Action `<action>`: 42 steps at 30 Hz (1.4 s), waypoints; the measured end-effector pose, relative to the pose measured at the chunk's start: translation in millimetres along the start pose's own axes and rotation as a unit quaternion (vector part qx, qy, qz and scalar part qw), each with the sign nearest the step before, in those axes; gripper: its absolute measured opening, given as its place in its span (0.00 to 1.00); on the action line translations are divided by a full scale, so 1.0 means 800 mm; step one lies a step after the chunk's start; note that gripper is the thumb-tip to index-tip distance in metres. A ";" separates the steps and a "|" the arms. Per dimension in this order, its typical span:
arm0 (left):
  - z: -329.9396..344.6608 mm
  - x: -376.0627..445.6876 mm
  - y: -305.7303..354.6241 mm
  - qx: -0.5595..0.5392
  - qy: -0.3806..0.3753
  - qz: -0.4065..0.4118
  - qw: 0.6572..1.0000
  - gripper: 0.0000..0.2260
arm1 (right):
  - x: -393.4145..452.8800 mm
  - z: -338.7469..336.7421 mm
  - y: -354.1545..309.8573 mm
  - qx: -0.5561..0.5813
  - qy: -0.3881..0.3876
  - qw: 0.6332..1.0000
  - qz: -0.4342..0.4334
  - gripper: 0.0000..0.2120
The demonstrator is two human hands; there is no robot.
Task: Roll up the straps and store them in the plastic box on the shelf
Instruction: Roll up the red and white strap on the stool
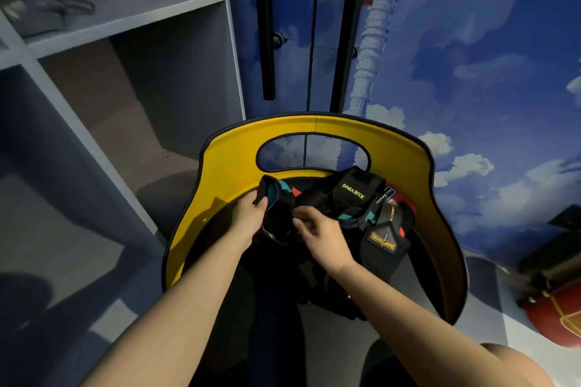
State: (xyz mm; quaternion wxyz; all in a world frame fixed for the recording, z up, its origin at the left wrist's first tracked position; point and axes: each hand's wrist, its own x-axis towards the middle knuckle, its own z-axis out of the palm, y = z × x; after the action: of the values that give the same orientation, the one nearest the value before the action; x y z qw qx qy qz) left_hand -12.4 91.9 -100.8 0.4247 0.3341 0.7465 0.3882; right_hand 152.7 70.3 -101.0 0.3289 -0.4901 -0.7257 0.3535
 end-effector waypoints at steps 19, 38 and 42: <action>-0.046 -0.055 -0.011 0.095 -0.081 0.089 0.988 0.18 | 0.016 -0.037 -0.022 0.093 0.010 0.986 0.139 0.10; -0.065 -0.043 -0.025 -0.100 -0.076 -0.064 0.990 0.08 | 0.002 -0.039 0.034 -0.170 -0.073 0.975 0.125 0.13; -0.072 -0.042 -0.036 -0.074 -0.071 -0.085 0.991 0.11 | -0.007 -0.027 0.027 -0.173 -0.031 0.957 0.230 0.22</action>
State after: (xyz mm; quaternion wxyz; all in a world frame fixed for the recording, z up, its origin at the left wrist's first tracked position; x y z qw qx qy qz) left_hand -55.0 33.2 -93.3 0.5319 0.2636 0.7092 0.3802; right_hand 183.0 74.8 -108.2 0.1257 -0.6820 -0.6534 0.3035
